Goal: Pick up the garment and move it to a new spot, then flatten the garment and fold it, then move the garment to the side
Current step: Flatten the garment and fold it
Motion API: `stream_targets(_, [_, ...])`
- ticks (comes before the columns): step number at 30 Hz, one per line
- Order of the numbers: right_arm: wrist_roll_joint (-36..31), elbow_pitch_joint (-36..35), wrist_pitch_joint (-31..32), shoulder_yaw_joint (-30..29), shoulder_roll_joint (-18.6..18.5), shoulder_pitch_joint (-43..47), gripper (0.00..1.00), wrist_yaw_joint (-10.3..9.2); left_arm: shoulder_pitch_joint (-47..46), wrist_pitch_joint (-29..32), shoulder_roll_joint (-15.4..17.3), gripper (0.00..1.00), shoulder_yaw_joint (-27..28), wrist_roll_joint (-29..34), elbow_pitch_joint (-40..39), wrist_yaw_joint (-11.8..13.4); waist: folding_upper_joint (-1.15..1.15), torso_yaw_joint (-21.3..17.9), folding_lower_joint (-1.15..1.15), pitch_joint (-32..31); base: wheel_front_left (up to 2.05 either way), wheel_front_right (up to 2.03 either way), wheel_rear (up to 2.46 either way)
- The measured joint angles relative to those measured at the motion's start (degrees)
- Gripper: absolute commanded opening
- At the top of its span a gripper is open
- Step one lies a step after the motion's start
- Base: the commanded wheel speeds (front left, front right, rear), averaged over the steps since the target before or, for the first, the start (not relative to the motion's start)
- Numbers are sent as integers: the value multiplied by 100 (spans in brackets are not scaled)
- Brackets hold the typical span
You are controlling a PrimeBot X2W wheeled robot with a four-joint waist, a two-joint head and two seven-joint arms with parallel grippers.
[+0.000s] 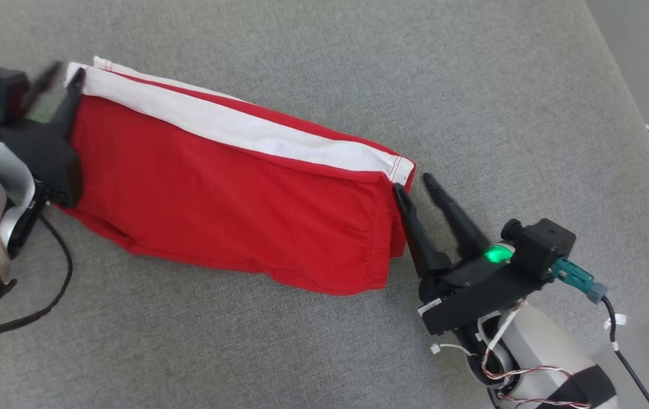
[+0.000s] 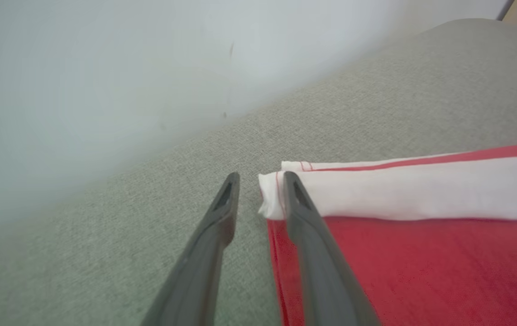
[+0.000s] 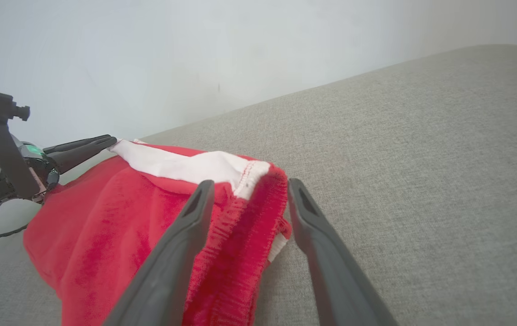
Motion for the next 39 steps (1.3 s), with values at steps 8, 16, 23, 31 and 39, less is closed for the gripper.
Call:
stream_targets(8, [-448,-388,0,-684,-114,400,100,0,247,-501,-30,100,62,-285,153,1,-1,97,-1,-383,0,0,0])
stream_targets(16, [-2123,-1394,-1,-1502,45,1061,100,0,1271,-548,-138,100,1474,79,-972,487,-2,297,-2,-872,0,0,0])
stream_targets(23, [-2707,-1718,0,-1967,414,1666,100,0,2681,-549,-603,100,2687,861,-2116,889,-2,513,-2,-1207,0,0,0])
stream_targets(31, [-2918,-1705,0,-2417,862,2357,100,0,3548,-554,-1241,100,3301,1296,-2132,617,-2,709,-2,-1435,0,0,0])
stream_targets(39, [-2858,-1473,0,-2134,956,2468,100,0,3527,-554,-1388,100,3435,1551,-1013,247,-2,584,-1,-1453,0,0,0])
